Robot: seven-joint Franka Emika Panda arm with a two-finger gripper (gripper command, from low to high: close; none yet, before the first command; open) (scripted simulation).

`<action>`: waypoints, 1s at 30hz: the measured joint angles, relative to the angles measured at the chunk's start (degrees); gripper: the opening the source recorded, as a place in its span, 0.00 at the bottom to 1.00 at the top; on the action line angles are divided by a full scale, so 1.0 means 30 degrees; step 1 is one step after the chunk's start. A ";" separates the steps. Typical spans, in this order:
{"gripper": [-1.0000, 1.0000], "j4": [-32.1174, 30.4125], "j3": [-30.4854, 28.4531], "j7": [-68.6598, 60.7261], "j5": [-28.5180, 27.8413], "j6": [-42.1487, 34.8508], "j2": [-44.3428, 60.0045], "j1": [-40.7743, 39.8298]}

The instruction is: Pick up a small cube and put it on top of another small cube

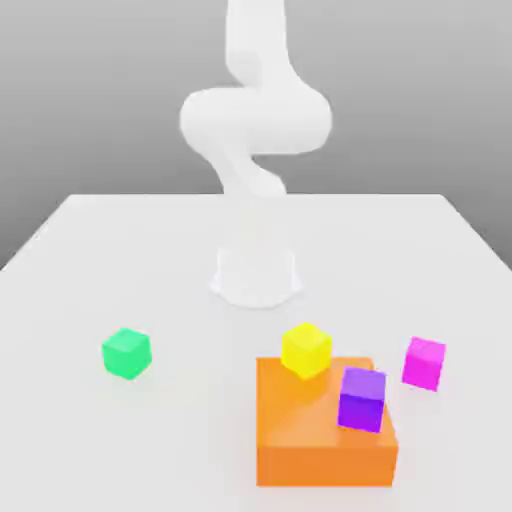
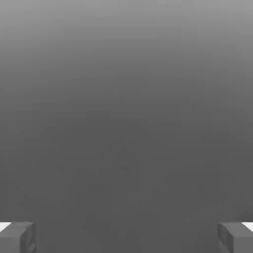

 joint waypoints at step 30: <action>0.50 -0.8439 0.5611 2.6919 -0.7959 1.1809 1.7674 0.6571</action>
